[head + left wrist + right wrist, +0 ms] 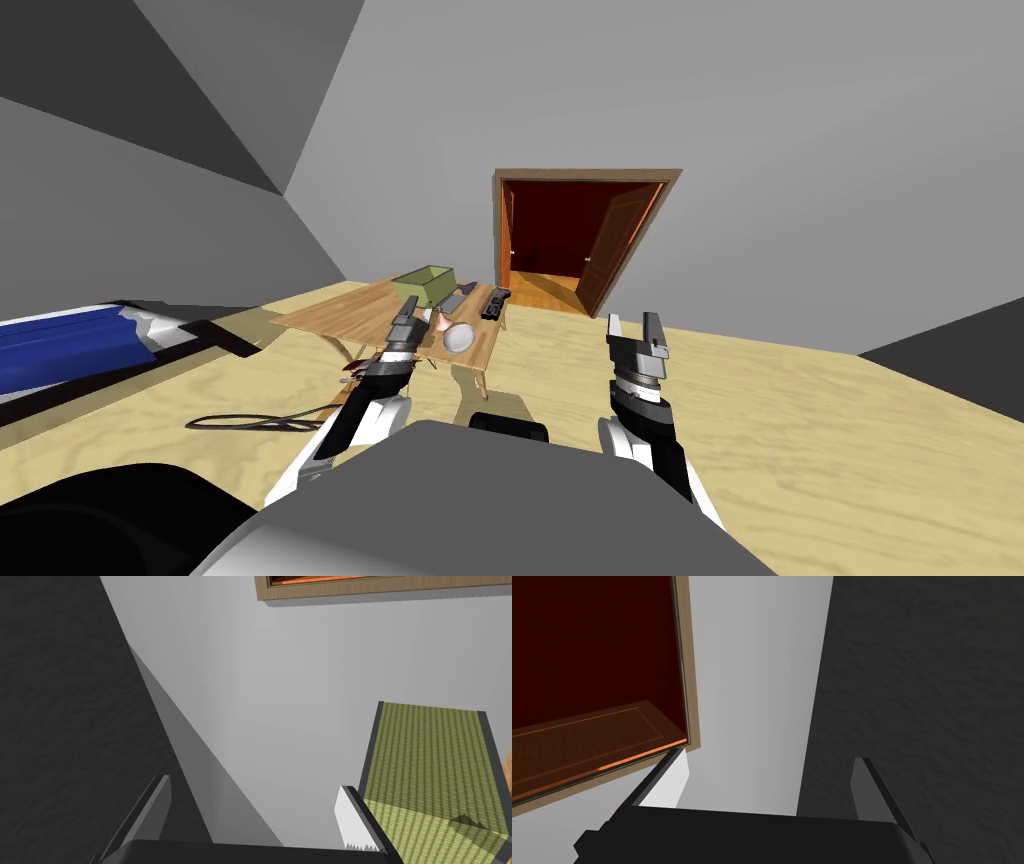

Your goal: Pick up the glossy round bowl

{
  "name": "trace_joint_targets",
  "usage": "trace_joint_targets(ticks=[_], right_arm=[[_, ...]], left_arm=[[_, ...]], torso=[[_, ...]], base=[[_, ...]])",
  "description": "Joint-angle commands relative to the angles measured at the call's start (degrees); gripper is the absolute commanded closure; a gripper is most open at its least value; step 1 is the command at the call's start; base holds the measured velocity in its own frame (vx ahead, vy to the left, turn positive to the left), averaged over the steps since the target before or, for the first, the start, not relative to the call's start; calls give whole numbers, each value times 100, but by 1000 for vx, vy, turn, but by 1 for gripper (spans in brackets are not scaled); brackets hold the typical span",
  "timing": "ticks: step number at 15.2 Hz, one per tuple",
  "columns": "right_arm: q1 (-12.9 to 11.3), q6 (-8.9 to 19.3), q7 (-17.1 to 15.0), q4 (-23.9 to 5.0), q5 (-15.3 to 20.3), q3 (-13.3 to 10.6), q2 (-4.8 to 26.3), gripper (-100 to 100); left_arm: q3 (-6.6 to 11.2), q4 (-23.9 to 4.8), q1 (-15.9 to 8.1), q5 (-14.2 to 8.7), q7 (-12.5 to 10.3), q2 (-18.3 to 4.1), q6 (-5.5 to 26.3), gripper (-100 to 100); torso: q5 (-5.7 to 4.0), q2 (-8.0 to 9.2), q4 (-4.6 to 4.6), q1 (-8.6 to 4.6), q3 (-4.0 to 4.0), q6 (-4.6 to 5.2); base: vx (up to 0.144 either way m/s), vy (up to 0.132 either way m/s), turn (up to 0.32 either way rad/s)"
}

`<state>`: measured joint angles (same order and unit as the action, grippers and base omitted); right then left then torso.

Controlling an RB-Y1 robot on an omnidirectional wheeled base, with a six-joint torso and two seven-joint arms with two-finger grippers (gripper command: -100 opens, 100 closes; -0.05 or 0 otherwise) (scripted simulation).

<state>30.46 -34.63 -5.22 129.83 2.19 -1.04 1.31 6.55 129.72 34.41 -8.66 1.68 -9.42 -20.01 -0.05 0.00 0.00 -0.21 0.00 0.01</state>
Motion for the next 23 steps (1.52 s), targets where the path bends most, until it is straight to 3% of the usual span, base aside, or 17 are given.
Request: trace_joint_targets(ticks=[1,3,6,8,11,16,17,19,20,22,23], right_arm=[[0,0,0,0,0,0,0,0],[0,0,0,0,0,0,0,0],[0,0,0,0,0,0,0,0],[0,0,0,0,0,0,0,0],[0,0,0,0,0,0,0,0],[0,0,0,0,0,0,0,0],[0,0,0,0,0,0,0,0],[0,0,0,0,0,0,0,0],[1,0,0,0,0,1,0,0],[0,0,0,0,0,0,0,0],[1,0,0,0,0,1,0,0]], left_arm=[[108,-52,97,-113,-16,-71,286,-100],[108,-52,97,-113,-16,-71,374,-100],[291,-149,233,-297,-40,-152,816,-100],[291,-149,233,-297,-40,-152,933,-100],[490,-255,381,-498,-66,-206,1373,-100],[595,-310,459,-604,-80,-224,1863,-100],[702,-367,539,-712,-94,-235,2084,-100],[702,-367,539,-712,-94,-235,2192,-100],[812,-425,621,-823,-109,-241,2393,-100],[812,-425,621,-823,-109,-241,2527,-100],[924,-484,704,-936,-124,-242,2707,-100]], torso=[[0,0,0,0,0,0],[0,-1,0,0,0,0],[1,-4,-1,3,-2,1],[0,-7,-1,0,-4,1],[1,-6,-1,4,-3,1],[1,-7,-2,5,-4,1],[1,-6,-1,8,-4,-1],[2,-8,-2,9,-5,0],[2,-7,-1,11,-4,-1],[2,-10,-2,9,-6,1],[2,-9,-2,10,-5,-1]], base=[[10,-54,-132],[9,-41,-77],[17,-46,-144],[23,-45,-94],[23,-45,-131],[23,-35,-103],[32,-28,-165],[28,-22,-92],[34,-28,-122],[33,-26,-112],[33,-29,-118]])
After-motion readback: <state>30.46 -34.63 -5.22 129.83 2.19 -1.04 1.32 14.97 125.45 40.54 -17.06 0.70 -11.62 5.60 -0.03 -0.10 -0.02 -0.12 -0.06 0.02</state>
